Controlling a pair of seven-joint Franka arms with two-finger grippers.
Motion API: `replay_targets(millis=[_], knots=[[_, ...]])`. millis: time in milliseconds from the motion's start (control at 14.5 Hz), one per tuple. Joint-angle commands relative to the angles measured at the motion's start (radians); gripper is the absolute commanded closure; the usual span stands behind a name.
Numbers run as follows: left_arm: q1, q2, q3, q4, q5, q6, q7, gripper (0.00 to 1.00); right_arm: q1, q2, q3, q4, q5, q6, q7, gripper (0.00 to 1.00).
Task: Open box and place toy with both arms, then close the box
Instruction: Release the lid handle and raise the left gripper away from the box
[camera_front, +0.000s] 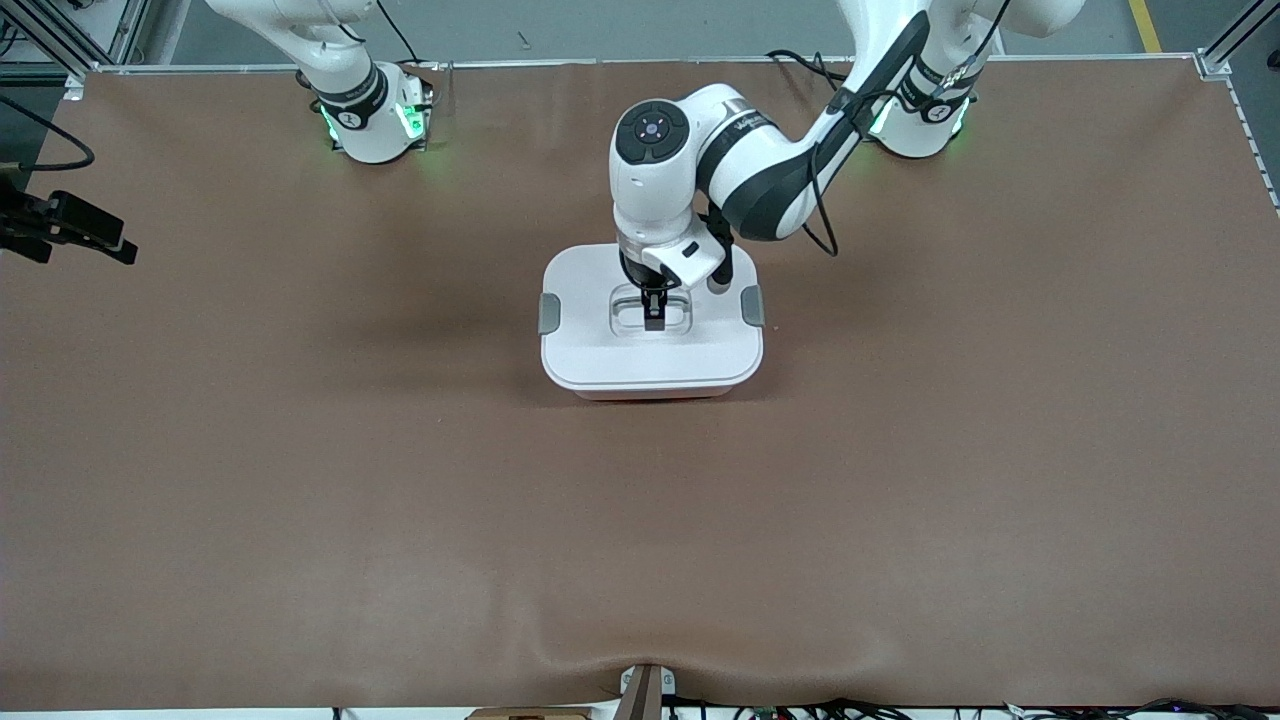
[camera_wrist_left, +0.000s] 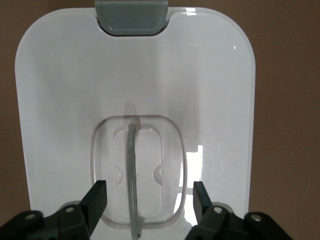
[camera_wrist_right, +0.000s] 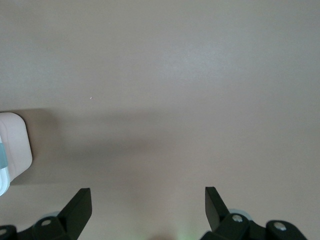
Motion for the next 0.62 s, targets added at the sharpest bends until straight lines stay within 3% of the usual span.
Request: replay_targets(millis=[0, 553], knots=[[0.033, -0.034, 0.003, 0.044, 0.018, -0.07, 0.014, 0.0, -0.015, 0.008, 0.01, 0.014, 0.015, -0.001, 0.011, 0.0], [0.185, -0.135, -0.01, 0.062, -0.03, -0.162, 0.295, 0.0, -0.01, 0.008, 0.01, 0.014, 0.005, 0.008, 0.011, 0.0]])
